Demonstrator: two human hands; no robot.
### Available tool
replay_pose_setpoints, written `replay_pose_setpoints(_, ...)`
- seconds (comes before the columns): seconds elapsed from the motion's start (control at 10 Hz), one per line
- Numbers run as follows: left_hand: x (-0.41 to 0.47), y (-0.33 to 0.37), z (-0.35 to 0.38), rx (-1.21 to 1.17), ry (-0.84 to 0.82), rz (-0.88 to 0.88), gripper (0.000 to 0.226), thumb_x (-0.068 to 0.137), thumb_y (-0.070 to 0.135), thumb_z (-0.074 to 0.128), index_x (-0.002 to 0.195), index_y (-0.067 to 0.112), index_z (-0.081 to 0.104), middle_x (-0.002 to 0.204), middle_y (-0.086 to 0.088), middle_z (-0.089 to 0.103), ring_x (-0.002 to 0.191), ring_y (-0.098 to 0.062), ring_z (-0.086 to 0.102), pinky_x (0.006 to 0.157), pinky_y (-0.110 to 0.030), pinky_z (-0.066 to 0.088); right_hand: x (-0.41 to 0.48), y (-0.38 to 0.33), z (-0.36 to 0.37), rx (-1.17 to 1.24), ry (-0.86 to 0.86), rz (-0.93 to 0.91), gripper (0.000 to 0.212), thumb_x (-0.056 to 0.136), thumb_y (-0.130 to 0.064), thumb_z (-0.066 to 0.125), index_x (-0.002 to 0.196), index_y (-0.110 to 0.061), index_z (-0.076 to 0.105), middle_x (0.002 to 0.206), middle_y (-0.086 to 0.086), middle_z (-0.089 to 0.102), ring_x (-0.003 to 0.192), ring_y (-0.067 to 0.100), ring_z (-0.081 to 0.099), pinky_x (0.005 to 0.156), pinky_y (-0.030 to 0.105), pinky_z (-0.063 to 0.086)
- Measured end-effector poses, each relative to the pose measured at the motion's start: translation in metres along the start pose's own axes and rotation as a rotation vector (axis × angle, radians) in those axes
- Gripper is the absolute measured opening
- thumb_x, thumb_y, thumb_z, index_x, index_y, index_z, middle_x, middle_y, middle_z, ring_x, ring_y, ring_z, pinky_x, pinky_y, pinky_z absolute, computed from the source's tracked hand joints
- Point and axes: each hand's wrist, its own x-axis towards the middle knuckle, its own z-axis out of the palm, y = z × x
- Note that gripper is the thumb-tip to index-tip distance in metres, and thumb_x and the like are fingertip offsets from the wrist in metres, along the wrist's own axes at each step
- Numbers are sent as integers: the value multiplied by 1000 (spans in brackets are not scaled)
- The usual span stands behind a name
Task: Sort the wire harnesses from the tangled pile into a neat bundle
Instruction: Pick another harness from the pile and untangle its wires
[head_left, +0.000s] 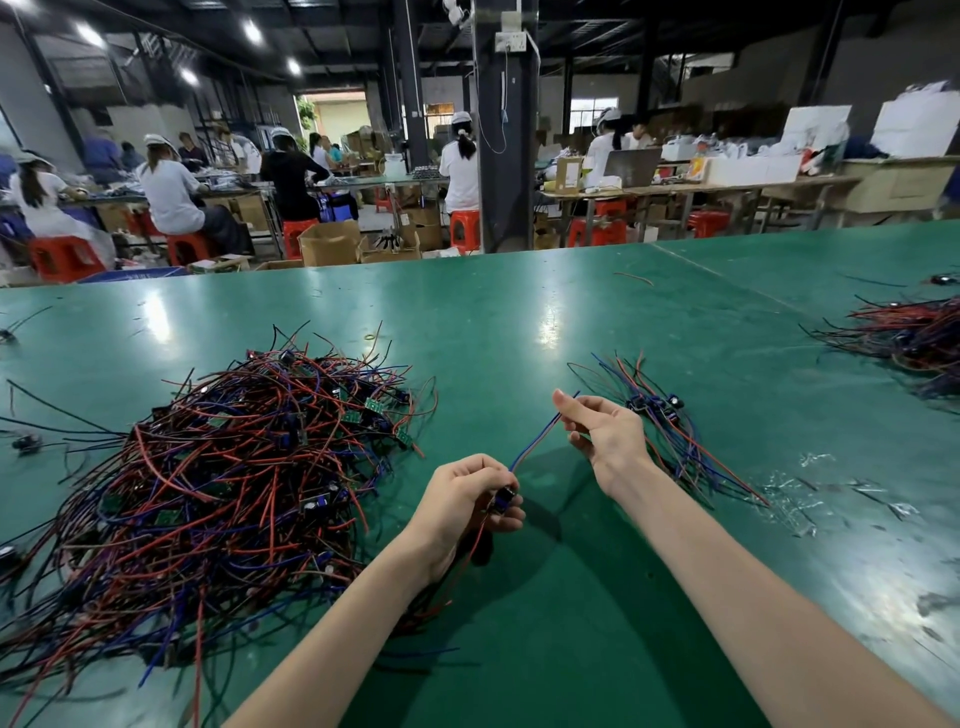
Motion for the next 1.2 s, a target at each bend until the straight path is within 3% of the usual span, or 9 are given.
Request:
replay_pose_setpoints(0.1, -1, -1, -1, -2, 3, 1, 22, 87, -6, 51, 67, 0, 57, 55, -13, 59, 45, -20, 58, 46, -24, 51, -2, 1, 1, -10, -12, -14, 31, 55, -25, 84, 69, -13, 59, 55, -4, 64, 47, 5, 55, 47, 15, 46)
replay_pose_setpoints(0.3, -2, -1, -2, 5, 7, 16, 22, 87, -7, 51, 67, 0, 57, 55, -12, 59, 46, -20, 58, 46, -24, 51, -2, 1, 2, 50, -96, 25, 27, 62, -19, 78, 71, -10, 54, 60, 4, 68, 47, 7, 58, 44, 17, 47)
replay_pose_setpoints(0.6, -2, -3, -2, 18, 8, 29, 25, 87, -7, 51, 64, 2, 56, 54, -11, 58, 44, -19, 57, 45, -23, 49, 3, 5, -4, -72, -65, -74, 29, 70, -2, 79, 69, -10, 51, 48, -3, 56, 43, 8, 52, 43, 17, 44)
replay_pose_setpoints(0.8, 0, -5, -4, 38, 12, 51, 25, 87, -8, 51, 64, 2, 56, 53, -10, 58, 44, -19, 57, 44, -23, 49, 5, 8, -5, -51, -89, -86, 25, 68, -15, 77, 70, -8, 53, 56, 5, 64, 45, 9, 56, 44, 19, 47)
replay_pose_setpoints(1.2, 0, -7, 0, 175, 69, 100, 22, 85, -7, 55, 66, 3, 54, 58, -13, 54, 43, -20, 55, 41, -24, 45, 11, 16, -5, -245, -63, -187, 22, 80, -14, 74, 75, -8, 53, 68, 10, 60, 48, 7, 59, 45, 22, 49)
